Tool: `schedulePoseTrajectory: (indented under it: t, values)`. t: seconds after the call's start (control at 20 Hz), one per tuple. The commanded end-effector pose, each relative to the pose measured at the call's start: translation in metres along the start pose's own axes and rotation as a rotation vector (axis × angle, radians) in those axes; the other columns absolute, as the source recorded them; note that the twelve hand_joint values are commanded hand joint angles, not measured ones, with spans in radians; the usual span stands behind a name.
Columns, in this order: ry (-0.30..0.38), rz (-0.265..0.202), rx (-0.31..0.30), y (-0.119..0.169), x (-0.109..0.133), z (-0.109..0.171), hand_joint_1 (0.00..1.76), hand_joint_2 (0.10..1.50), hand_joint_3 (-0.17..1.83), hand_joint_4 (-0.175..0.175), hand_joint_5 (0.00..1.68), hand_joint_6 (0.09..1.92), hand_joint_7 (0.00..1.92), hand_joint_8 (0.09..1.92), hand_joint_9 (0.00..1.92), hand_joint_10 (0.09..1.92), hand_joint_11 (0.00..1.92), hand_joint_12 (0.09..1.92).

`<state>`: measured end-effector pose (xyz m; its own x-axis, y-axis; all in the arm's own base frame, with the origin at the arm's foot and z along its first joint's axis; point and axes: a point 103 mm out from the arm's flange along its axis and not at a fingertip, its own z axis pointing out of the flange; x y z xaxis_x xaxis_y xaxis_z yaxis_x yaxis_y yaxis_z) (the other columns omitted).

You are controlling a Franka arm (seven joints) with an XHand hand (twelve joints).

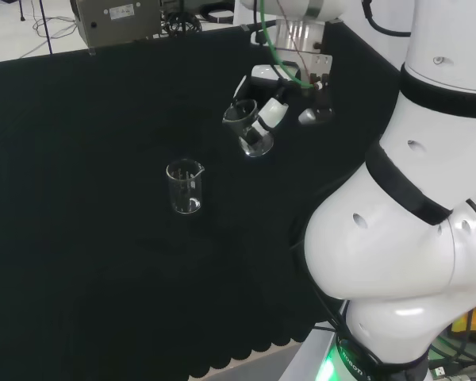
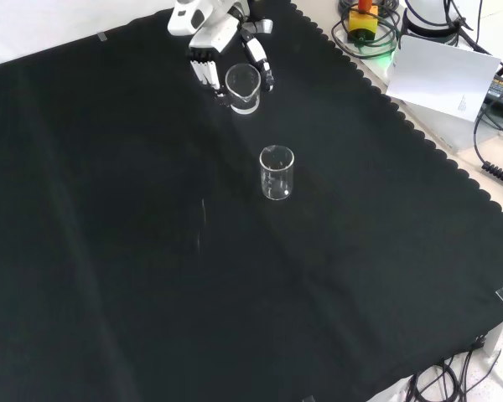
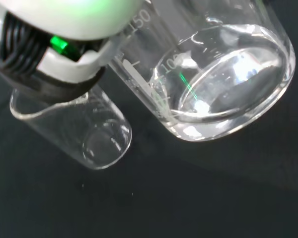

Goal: Pour the water from the handheld beaker into the one on the table.

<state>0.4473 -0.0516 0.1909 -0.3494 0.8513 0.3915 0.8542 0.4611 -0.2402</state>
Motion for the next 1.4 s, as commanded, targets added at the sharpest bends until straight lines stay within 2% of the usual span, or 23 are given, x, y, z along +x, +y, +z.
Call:
schedulePoseTrajectory:
  t: [0.05, 0.15, 0.25, 0.5, 0.95, 1.4]
  values:
    - [-0.066, 0.016, 0.093, 0.01, 0.022, 0.01, 1.31, 0.6, 0.69, -0.118, 1.34, 0.51, 1.46, 0.39, 1.67, 0.09, 1.42, 0.68]
    - [-0.092, 0.025, 0.123, 0.014, 0.026, 0.012, 1.31, 0.63, 0.65, -0.162, 1.33, 0.54, 1.4, 0.48, 1.69, 0.09, 1.44, 0.67]
    - [-0.115, 0.04, 0.159, 0.017, 0.028, 0.015, 1.31, 0.64, 0.64, -0.173, 1.32, 0.55, 1.38, 0.51, 1.69, 0.09, 1.44, 0.66]
    - [-0.16, 0.066, 0.222, 0.021, 0.031, 0.021, 1.31, 0.63, 0.67, -0.175, 1.31, 0.59, 1.36, 0.56, 1.7, 0.09, 1.45, 0.65]
    - [-0.201, 0.091, 0.279, 0.025, 0.034, 0.017, 1.31, 0.61, 0.71, -0.175, 1.3, 0.61, 1.36, 0.58, 1.72, 0.09, 1.45, 0.64]
    - [-0.269, 0.126, 0.375, 0.03, 0.043, 0.016, 1.31, 0.61, 0.72, -0.175, 1.3, 0.62, 1.35, 0.59, 1.72, 0.09, 1.46, 0.64]
